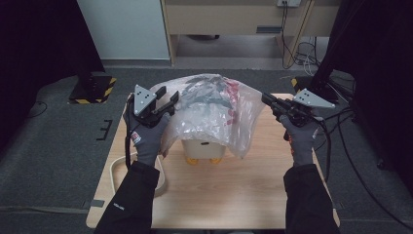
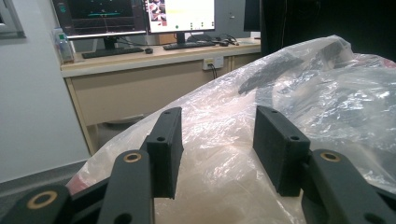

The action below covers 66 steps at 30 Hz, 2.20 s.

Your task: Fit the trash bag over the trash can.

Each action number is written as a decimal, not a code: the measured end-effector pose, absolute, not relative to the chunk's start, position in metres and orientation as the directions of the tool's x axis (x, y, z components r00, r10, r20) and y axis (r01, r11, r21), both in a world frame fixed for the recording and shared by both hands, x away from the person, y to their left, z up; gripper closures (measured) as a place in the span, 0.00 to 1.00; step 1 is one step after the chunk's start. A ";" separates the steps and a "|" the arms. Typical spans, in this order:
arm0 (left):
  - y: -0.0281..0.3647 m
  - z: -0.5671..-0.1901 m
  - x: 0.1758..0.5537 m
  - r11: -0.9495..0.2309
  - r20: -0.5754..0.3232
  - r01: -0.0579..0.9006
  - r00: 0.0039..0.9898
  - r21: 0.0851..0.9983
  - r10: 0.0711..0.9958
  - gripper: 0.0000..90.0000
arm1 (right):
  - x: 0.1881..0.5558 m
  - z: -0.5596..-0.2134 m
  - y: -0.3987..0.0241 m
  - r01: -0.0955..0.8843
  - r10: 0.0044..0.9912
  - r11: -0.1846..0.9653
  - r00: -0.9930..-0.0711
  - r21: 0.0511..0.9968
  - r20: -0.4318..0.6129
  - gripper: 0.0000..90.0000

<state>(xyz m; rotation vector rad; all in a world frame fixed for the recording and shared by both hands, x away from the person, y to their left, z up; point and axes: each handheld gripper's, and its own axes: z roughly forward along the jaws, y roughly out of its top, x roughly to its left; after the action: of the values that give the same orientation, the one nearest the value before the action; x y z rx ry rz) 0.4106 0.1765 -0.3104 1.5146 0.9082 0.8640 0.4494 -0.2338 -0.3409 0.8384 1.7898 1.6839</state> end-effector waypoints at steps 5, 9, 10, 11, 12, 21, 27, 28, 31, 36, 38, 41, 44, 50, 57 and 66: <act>0.177 -0.310 0.411 -0.090 0.043 0.087 0.437 0.992 0.898 0.58 | 0.447 -0.337 -0.229 0.061 0.745 0.039 -0.667 0.997 0.012 1.00; 0.180 -0.309 0.411 -0.081 0.033 0.091 0.441 0.993 0.897 0.58 | 0.447 -0.328 -0.224 0.028 0.749 0.007 -0.663 1.000 0.014 1.00; 0.181 -0.309 0.411 -0.080 0.032 0.091 0.441 0.993 0.897 0.58 | 0.448 -0.325 -0.221 0.022 0.746 -0.002 -0.666 1.000 0.016 1.00; 0.181 -0.309 0.411 -0.081 0.032 0.091 0.442 0.993 0.896 0.58 | 0.449 -0.323 -0.219 0.016 0.746 -0.006 -0.666 1.000 0.015 1.00; 0.181 -0.309 0.411 -0.083 0.035 0.090 0.443 0.992 0.896 0.58 | 0.450 -0.320 -0.217 0.009 0.749 -0.010 -0.663 1.000 0.013 1.00; 0.183 -0.309 0.410 -0.088 0.042 0.082 0.450 0.993 0.892 0.58 | 0.454 -0.297 -0.181 -0.030 0.707 -0.013 -0.707 0.999 -0.012 1.00; 0.182 -0.310 0.410 -0.089 0.042 0.082 0.459 0.993 0.887 0.58 | 0.455 -0.289 -0.156 -0.042 0.662 -0.012 -0.749 0.999 -0.023 1.00; 0.180 -0.310 0.410 -0.087 0.041 0.079 0.460 0.993 0.887 0.58 | 0.455 -0.288 -0.154 -0.043 0.656 -0.010 -0.754 0.999 -0.026 1.00; 0.178 -0.311 0.410 -0.089 0.043 0.079 0.462 0.993 0.886 0.58 | 0.453 -0.282 -0.141 -0.049 0.634 0.000 -0.772 0.999 -0.038 1.00; 0.179 -0.310 0.410 -0.088 0.041 0.080 0.463 0.993 0.885 0.58 | 0.452 -0.273 -0.124 -0.057 0.607 0.026 -0.792 0.998 -0.061 1.00; 0.179 -0.310 0.410 -0.088 0.043 0.077 0.463 0.993 0.885 0.58 | 0.452 -0.272 -0.120 -0.058 0.602 0.039 -0.796 0.998 -0.070 1.00; 0.182 -0.310 0.409 -0.084 0.037 0.079 0.466 0.993 0.884 0.58 | 0.453 -0.276 -0.110 -0.041 0.583 0.090 -0.808 0.995 -0.086 1.00; 0.187 -0.306 0.407 -0.062 0.023 0.067 0.470 0.996 0.882 0.57 | 0.456 -0.286 -0.105 -0.013 0.585 0.162 -0.804 0.987 -0.107 1.00; 0.188 -0.289 0.401 -0.031 0.011 0.033 0.496 0.999 0.868 0.57 | 0.457 -0.286 -0.102 0.014 0.587 0.180 -0.804 0.984 -0.096 1.00; 0.158 -0.272 0.390 -0.051 0.050 -0.014 0.568 0.999 0.822 0.53 | 0.456 -0.287 -0.100 0.013 0.599 0.172 -0.795 0.985 -0.095 0.98; 0.136 -0.281 0.393 -0.128 0.099 0.013 0.561 0.992 0.822 0.50 | 0.455 -0.286 -0.102 0.033 0.582 0.178 -0.810 0.983 -0.078 0.94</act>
<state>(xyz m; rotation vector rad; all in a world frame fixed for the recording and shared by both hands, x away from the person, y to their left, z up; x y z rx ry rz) 0.3928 0.1362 -0.2805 1.5549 0.7329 0.8137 0.4548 -0.1018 -0.2860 0.5777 2.0216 1.6694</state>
